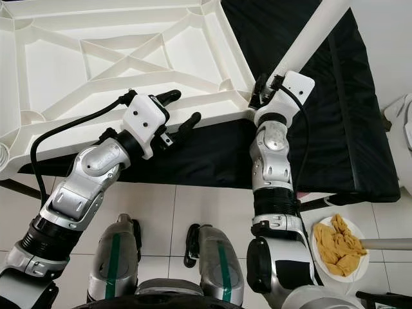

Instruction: Building children table

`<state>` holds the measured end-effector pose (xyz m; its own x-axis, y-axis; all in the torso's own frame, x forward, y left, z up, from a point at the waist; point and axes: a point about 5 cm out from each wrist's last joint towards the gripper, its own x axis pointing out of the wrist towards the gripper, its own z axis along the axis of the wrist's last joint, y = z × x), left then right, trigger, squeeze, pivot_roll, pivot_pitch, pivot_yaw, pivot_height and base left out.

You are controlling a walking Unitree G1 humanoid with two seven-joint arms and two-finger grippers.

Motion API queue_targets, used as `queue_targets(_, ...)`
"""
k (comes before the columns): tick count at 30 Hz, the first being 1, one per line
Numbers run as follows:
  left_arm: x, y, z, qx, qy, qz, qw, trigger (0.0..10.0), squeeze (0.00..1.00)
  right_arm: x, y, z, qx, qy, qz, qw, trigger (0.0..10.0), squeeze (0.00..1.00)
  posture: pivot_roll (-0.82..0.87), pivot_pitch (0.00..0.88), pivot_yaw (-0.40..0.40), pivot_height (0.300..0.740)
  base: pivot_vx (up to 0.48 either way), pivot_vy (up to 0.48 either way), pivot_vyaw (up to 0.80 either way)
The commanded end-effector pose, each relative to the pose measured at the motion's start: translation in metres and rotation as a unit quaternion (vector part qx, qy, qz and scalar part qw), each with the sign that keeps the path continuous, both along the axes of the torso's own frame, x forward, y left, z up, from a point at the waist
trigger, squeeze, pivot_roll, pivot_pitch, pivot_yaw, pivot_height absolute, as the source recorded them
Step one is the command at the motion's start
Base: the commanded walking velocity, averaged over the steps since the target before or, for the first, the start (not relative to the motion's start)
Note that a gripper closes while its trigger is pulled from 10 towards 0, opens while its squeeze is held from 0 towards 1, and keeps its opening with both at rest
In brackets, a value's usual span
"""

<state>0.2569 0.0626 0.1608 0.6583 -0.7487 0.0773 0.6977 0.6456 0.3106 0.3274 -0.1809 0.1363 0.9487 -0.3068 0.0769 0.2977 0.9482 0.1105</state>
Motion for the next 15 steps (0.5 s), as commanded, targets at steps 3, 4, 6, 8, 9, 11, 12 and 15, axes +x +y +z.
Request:
queue_targets(3,-0.0023,-0.0022,-0.0005,0.009,0.003,-0.020,1.000,10.0,0.00,-0.0041,-0.0114,-0.0092,-0.004,0.024,-0.013,1.000,10.0,1.00,0.10,0.076,-0.118,0.740,0.000,0.000,0.00)
queue_targets(4,-0.0025,-0.0021,-0.0005,0.009,0.003,-0.020,1.000,10.0,0.00,-0.0037,-0.0119,-0.0092,-0.010,0.026,0.002,1.000,10.0,0.42,0.10,0.077,-0.118,0.740,0.000,0.000,0.00)
queue_targets(6,-0.0026,-0.0019,-0.0007,0.009,0.003,-0.020,1.000,10.0,0.00,-0.0033,-0.0120,-0.0096,-0.015,0.027,0.022,0.999,10.0,0.00,0.10,0.077,-0.117,0.740,0.000,0.000,0.00)
queue_targets(8,-0.0029,-0.0020,-0.0009,0.009,0.003,-0.020,1.000,10.0,0.00,-0.0032,-0.0116,-0.0098,-0.018,0.027,0.041,0.999,10.0,0.00,0.10,0.075,-0.118,0.740,0.000,0.000,0.00)
queue_targets(9,-0.0030,-0.0021,-0.0008,0.009,0.004,-0.020,1.000,10.0,0.00,-0.0028,-0.0104,-0.0105,-0.017,0.028,0.066,0.997,10.0,0.00,0.10,0.075,-0.118,0.740,0.000,0.000,0.00)
queue_targets(11,-0.0029,-0.0022,-0.0007,0.008,0.004,-0.021,1.000,10.0,0.00,-0.0025,-0.0096,-0.0106,-0.018,0.027,0.085,0.996,10.0,0.00,0.10,0.075,-0.118,0.740,0.000,0.000,0.00)
queue_targets(12,-0.0028,-0.0022,-0.0007,0.008,0.004,-0.021,1.000,10.0,0.00,-0.0020,-0.0095,-0.0107,-0.023,0.026,0.114,0.993,10.0,0.00,0.10,0.075,-0.117,0.740,0.000,0.000,0.00)
queue_targets(15,-0.0028,-0.0024,-0.0007,0.009,0.004,-0.021,1.000,10.0,0.00,-0.0011,-0.0103,-0.0110,-0.033,0.027,0.151,0.988,10.0,0.00,0.10,0.074,-0.117,0.740,0.000,0.000,0.00)
